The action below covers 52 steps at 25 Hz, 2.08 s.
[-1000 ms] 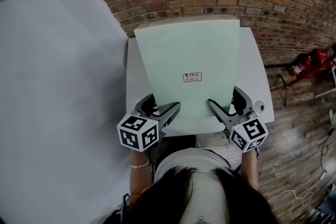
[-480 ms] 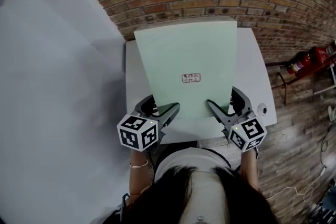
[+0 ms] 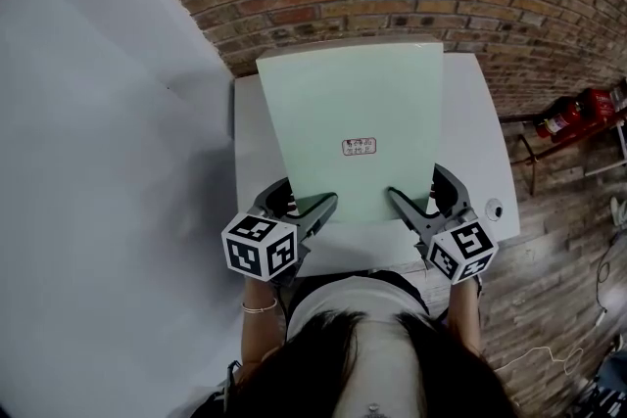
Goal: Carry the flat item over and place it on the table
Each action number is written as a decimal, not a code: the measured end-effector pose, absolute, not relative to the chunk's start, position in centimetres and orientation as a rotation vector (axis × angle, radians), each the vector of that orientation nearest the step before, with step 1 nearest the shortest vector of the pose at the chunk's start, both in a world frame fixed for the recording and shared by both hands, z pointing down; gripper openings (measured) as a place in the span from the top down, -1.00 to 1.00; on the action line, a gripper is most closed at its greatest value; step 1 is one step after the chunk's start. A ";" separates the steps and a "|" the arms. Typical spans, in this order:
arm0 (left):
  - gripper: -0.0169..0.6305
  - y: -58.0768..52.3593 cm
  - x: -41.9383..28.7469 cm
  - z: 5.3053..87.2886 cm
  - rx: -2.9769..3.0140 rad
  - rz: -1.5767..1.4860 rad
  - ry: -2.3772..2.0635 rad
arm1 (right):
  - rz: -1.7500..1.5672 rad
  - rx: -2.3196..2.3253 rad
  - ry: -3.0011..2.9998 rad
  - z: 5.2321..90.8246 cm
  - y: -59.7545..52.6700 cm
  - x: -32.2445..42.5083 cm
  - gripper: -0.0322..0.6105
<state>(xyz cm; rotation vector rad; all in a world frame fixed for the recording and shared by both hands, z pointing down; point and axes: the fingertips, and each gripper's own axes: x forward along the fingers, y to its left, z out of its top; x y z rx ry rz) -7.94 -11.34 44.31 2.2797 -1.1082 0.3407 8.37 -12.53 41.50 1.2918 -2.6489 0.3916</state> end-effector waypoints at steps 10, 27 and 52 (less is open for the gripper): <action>-0.18 -13.1 -8.7 45.8 2.245 0.350 -1.084 | 0.431 1.278 -2.617 43.0 -14.4 7.6 -0.22; -0.18 -15.0 -10.4 49.0 2.164 0.386 -1.067 | 0.557 1.230 -2.570 46.5 -16.7 5.9 -0.22; -0.18 -15.7 -12.3 53.7 2.013 0.410 -1.047 | 0.716 1.130 -2.495 51.7 -18.2 3.9 -0.22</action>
